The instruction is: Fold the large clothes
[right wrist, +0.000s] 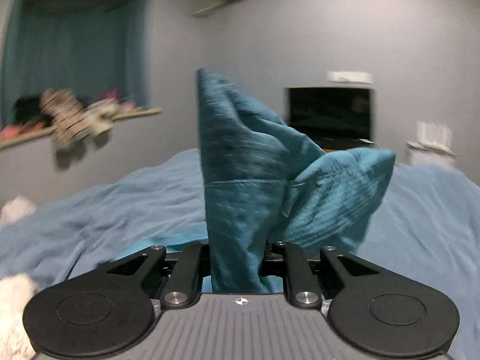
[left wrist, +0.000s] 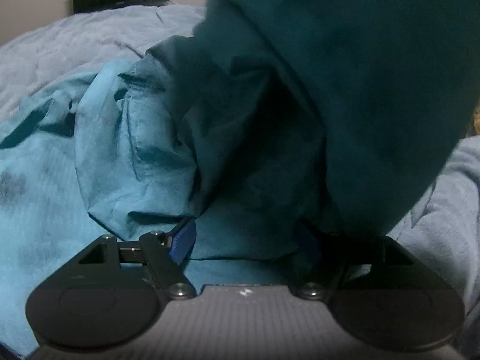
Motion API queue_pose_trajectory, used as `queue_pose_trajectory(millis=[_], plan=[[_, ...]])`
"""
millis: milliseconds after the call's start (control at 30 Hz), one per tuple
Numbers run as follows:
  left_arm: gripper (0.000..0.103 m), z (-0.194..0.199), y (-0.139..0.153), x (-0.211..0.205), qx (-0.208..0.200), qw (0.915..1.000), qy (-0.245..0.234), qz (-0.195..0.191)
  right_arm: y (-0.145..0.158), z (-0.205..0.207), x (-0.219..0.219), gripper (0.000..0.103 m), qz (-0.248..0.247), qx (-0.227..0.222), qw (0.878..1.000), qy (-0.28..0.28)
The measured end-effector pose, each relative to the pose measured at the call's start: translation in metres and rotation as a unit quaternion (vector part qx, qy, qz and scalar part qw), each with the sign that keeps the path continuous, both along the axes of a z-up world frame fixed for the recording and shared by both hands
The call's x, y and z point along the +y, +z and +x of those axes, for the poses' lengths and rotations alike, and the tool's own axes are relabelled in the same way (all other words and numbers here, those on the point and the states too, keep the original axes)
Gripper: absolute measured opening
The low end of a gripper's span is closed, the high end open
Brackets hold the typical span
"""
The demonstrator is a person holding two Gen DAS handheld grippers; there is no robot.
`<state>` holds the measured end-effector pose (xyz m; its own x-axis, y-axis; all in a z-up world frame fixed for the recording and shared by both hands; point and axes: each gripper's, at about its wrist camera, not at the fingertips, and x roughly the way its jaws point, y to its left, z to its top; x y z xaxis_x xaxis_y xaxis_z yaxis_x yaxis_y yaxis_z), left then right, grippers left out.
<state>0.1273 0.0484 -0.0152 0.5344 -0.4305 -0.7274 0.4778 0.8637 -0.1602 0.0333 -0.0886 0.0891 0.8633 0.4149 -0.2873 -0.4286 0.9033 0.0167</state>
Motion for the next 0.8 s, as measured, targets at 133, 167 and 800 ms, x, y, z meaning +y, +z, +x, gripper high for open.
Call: queue_pose_trajectory(millis=[133, 167, 800], plan=[[0.073, 0.009, 0.033, 0.047, 0.012, 0.9993, 0.027, -0.024, 0.011, -0.013, 0.015, 0.016, -0.008, -0.012, 0.999, 0.038], [0.074, 0.011, 0.044, 0.062, 0.003, 0.9988, 0.04, -0.027, 0.013, -0.016, 0.019, 0.016, -0.015, -0.017, 0.999, 0.043], [0.077, -0.039, 0.126, 0.242, -0.172, 0.9431, 0.233, -0.164, -0.08, -0.002, 0.131, 0.031, -0.184, 0.053, 0.967, 0.165]])
